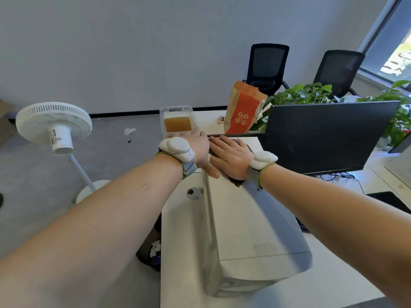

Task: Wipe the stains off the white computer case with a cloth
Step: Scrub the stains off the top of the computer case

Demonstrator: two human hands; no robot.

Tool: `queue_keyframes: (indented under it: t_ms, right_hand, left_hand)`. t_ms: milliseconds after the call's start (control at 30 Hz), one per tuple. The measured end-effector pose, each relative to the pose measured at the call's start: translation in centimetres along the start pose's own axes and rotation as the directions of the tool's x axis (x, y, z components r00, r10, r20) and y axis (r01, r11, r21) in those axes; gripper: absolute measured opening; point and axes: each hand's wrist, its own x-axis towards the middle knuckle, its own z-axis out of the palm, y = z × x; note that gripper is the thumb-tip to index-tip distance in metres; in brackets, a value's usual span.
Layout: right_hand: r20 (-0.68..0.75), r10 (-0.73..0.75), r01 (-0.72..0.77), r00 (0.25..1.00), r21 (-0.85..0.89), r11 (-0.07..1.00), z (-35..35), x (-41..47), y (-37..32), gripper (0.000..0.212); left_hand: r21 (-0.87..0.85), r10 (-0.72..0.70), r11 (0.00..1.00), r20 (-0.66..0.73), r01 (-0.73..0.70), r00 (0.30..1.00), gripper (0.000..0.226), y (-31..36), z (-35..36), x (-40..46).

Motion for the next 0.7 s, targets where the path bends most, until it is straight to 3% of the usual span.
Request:
queue_keyframes:
  t_ms: [100,167,233,300,433,567,700]
  right_hand:
    - [0.008,-0.069,0.069,0.998,0.001,0.998,-0.2,-3.8,-1.2,0.061]
    - [0.038,-0.092,0.091,0.995,0.018,0.996,-0.5,-6.4,-1.6,0.061]
    - [0.049,-0.135,0.134,0.99,0.024,0.991,-0.7,-9.0,-2.1,0.063]
    - [0.062,-0.204,0.204,0.977,0.01,0.979,-0.6,-11.8,-2.6,0.064]
    - [0.129,-0.328,0.328,0.936,0.024,0.944,-0.7,-15.2,-2.0,0.061]
    - [0.112,-0.257,0.259,0.96,0.001,0.966,-1.1,-11.7,0.8,0.061]
    - [0.089,-0.093,0.091,0.992,0.026,0.995,-1.4,-5.7,4.5,0.061]
  left_hand:
    - [-0.006,0.173,0.985,0.014,-0.173,0.985,0.116,-0.1,-1.2,0.4]
    - [-0.108,0.239,0.967,0.054,-0.232,0.97,0.119,-0.1,-1.8,0.6]
    - [-0.223,0.244,0.947,0.023,-0.233,0.969,0.118,-0.2,-2.0,0.7]
    - [-0.274,0.21,0.94,-0.01,-0.205,0.978,0.103,-0.2,-1.9,1.0]
    - [-0.141,0.19,0.969,-0.087,-0.201,0.978,0.015,0.4,-1.1,2.5]
    - [-0.034,0.179,0.983,-0.018,-0.18,0.984,0.012,1.1,-0.9,3.0]
    - [-0.046,0.19,0.981,0.12,-0.186,0.974,0.056,1.3,-1.5,3.4]
